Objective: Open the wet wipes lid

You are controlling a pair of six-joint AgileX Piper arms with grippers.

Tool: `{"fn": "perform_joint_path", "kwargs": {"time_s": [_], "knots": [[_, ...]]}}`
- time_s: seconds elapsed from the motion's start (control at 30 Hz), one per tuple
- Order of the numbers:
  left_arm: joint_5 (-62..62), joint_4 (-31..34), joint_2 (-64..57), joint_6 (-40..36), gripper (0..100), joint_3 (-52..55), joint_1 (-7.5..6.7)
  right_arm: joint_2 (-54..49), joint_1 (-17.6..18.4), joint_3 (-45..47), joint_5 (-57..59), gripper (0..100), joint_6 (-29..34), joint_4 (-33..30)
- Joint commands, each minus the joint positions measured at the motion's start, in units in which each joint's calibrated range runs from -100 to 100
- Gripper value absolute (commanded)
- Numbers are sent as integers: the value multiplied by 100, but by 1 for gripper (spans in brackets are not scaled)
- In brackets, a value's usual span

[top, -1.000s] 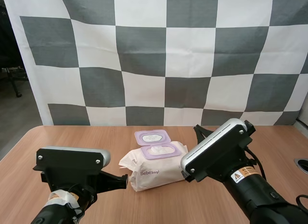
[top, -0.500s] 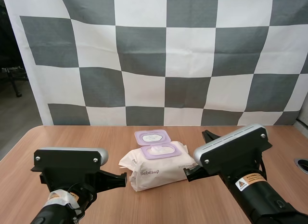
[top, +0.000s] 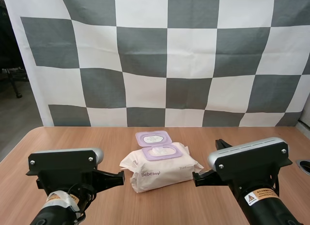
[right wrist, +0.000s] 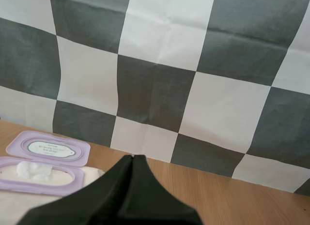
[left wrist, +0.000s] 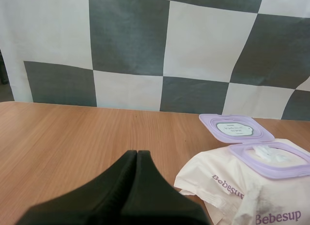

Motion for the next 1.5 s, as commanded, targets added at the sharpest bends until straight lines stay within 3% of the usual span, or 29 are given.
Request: {"fn": "perform_joint_path", "kwargs": {"time_s": [0.0,0.43,0.63,0.8,0.87,1.03,1.47], "knots": [[-1,8,0,4,0,0,-5,-4,-4,0,-33,0,-3,88],[-1,8,0,4,0,0,-5,-4,-4,0,-53,0,-3,102],[-1,8,0,4,0,0,-5,-4,-4,0,806,0,-3,-1007],[-1,8,0,4,0,0,-5,-4,-4,0,1334,0,-3,-967],[-1,8,0,4,0,0,-5,-4,-4,0,1404,0,195,-967],[-1,8,0,4,0,0,-5,-4,-4,0,1404,0,1615,-967],[-1,8,0,4,0,0,-5,-4,-4,0,1385,0,1676,-1022]]}}
